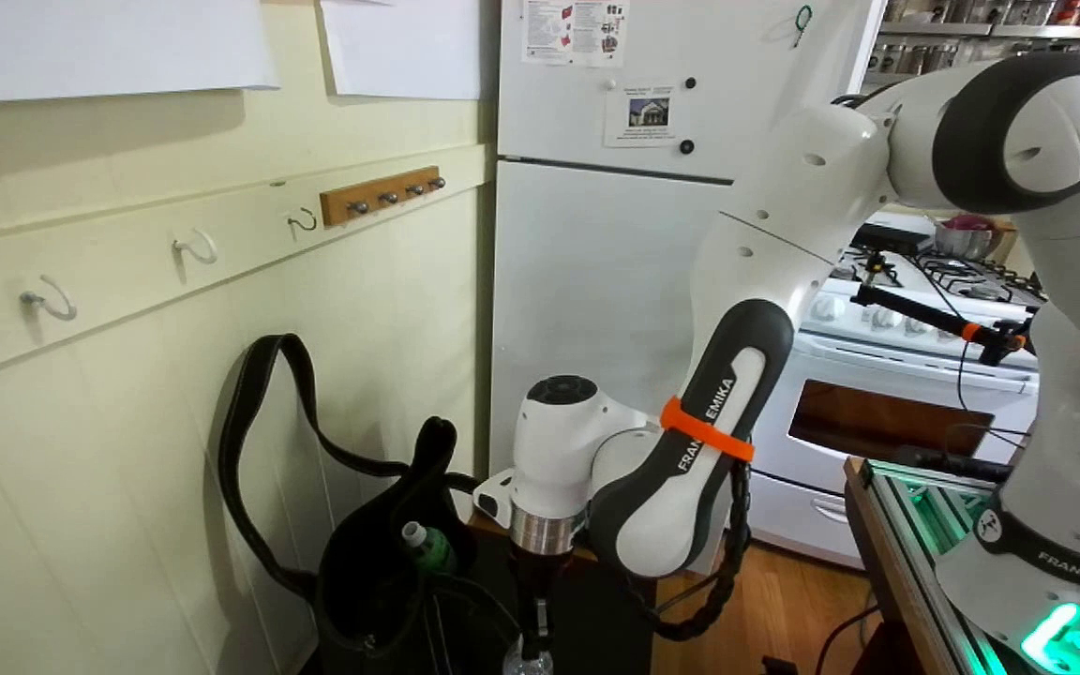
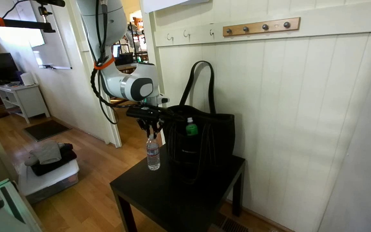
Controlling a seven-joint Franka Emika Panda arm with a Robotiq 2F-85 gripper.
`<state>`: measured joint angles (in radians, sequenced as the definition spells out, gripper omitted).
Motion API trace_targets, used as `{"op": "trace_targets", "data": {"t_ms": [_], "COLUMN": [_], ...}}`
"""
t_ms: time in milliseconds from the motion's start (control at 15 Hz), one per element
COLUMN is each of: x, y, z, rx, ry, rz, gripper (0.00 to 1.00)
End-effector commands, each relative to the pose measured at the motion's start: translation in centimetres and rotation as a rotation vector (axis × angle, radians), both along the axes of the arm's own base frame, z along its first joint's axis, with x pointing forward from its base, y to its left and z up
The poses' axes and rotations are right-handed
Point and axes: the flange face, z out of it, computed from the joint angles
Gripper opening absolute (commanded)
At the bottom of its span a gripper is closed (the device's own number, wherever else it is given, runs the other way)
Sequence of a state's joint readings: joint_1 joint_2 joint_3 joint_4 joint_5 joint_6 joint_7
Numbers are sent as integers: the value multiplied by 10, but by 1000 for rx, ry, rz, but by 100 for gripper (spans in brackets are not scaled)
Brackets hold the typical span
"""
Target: Move the bottles from the bag to the cabinet
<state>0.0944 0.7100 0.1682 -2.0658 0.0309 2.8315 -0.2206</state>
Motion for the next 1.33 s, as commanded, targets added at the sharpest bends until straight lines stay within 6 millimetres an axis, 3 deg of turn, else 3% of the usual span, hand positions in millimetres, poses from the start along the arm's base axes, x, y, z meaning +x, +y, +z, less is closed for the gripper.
{"op": "trace_targets", "data": {"t_ms": [0, 400, 800, 867, 933, 1267], "x": [3, 4, 9, 9, 10, 12], "y": [4, 1, 0, 0, 1, 4], "z": [-16, -44, -55, -56, -56, -52], "rx": [-27, -74, -92, -97, -98, -97], "ry": [-44, -30, -34, -35, -37, -45], "rz": [38, 82, 98, 99, 100, 100], "gripper": [8, 8, 11, 56, 58, 93]}}
